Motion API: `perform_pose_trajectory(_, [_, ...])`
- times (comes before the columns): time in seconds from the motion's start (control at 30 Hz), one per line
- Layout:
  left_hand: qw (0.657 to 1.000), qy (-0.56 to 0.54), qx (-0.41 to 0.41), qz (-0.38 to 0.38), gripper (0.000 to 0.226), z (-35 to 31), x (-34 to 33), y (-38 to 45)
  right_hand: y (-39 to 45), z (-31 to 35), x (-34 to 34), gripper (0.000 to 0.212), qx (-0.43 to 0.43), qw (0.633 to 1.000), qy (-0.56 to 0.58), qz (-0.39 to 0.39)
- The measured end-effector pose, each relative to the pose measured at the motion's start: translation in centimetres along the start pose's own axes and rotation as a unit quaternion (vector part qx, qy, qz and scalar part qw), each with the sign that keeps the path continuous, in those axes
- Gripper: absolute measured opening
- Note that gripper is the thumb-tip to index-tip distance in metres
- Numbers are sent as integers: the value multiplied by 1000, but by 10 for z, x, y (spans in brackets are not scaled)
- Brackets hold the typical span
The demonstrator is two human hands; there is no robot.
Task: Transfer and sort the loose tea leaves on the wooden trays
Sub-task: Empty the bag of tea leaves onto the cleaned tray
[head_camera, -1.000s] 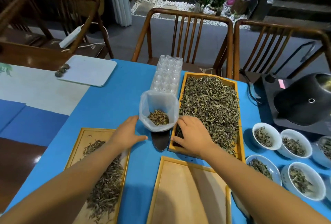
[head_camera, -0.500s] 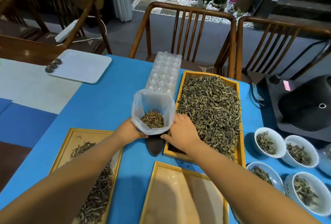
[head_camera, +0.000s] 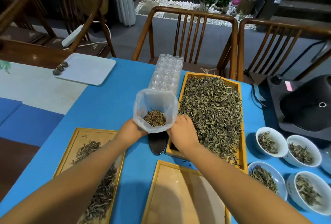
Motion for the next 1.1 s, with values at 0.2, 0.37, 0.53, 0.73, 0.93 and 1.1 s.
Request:
perform_pose_trajectory(0.2, [1000, 30, -7, -2, 19, -16, 7, -16, -17, 1, 23, 33, -1, 1000, 9, -13])
perform_pose_trajectory(0.37, [998, 58, -27, 17, 27, -31, 8, -38, -44, 5, 48, 33, -19, 999, 26, -22])
perform_pose_trajectory(0.53, [989, 120, -46, 68, 38, -44, 5, -67, -81, 11, 62, 35, -41, 999, 27, -14])
perform_pose_trajectory(0.73, [987, 101, -40, 115, 33, -35, -16, -122, -142, 25, 61, 35, -72, 996, 44, 22])
perform_pose_trajectory(0.93, [984, 85, -11, 156, 28, -14, -41, -176, -207, 36, 52, 38, -108, 987, 101, 61])
perform_pose_trajectory(1.1, [975, 87, 36, 200, 48, 1, -58, -203, -246, 41, 45, 34, -149, 973, 149, 93])
Point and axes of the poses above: each hand's wrist, its own y-axis towards the middle knuckle, its own x-axis out of the back of the hand, z = x × y, the point moved 4 cm from there along y, towards the middle knuckle, and after that the axes turned 14 degrees about -y, right-handed, at the moved point
